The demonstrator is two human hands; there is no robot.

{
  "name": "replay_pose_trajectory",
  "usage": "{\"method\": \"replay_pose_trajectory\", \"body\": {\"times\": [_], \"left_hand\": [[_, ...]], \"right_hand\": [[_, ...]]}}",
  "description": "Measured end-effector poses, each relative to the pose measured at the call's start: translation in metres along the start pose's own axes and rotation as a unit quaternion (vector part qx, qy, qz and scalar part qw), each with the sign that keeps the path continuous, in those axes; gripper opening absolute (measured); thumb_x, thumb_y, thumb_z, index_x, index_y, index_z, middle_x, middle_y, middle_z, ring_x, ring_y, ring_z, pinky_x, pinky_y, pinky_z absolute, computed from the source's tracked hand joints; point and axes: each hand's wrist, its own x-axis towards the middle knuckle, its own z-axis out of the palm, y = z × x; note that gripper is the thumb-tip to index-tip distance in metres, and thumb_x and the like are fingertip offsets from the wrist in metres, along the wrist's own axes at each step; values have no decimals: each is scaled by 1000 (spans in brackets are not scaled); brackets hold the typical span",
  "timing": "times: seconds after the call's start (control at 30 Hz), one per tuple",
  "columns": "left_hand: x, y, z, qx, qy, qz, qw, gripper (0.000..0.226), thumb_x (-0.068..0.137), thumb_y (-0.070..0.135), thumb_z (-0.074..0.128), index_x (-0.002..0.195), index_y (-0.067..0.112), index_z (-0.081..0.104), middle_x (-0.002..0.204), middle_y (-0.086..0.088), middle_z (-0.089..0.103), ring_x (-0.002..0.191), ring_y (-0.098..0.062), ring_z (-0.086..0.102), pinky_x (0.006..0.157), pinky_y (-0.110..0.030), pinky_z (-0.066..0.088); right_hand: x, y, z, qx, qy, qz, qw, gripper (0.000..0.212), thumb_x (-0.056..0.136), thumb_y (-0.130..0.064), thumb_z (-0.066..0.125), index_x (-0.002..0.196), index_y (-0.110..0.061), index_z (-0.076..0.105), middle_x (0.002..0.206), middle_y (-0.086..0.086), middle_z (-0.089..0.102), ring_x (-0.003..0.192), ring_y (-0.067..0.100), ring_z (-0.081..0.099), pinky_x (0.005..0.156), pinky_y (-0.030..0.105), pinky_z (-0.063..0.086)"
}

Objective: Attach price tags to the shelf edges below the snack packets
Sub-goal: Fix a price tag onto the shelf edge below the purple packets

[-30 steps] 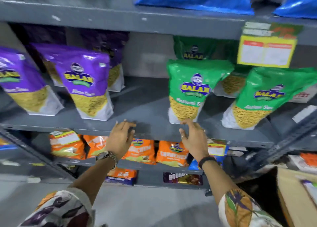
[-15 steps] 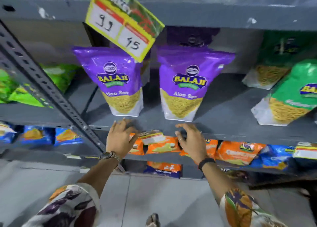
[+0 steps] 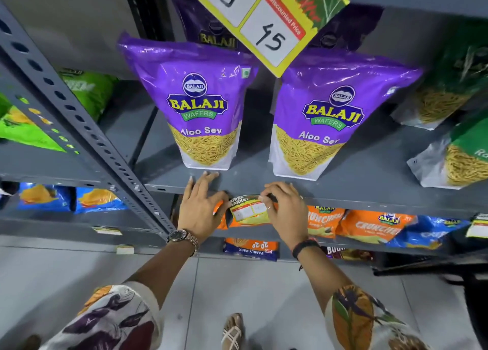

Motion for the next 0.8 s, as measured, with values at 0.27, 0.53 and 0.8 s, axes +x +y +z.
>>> {"method": "replay_pose_trajectory", "body": {"times": [0.27,0.53,0.8], "left_hand": [[5,-12,-13,-52,43,-7,998,20,93,32,48,91,19,63,123,0,61,107,-22,62,112,-48,30],[1,-4,-8,-15,-7,-4,1000,18,83,45,65,91,30,72,143,-4,49,137,-25,38,115,-54,18],[1,11,3,-9,35,-44,998,9,76,30,75,78,21,73,131,-11,56,133,-34,41,112,-62,19]], "right_hand": [[2,-6,2,-50,-18,8,999,11,83,-6,62,82,-16,60,89,2,64,83,24,58,68,36,53],[1,-11,0,-55,-43,14,997,22,71,5,58,79,-16,59,90,5,61,84,27,58,89,42,53],[0,-11,-2,-47,-49,20,997,24,69,6,57,79,-15,62,93,5,61,87,28,59,97,45,48]]}}
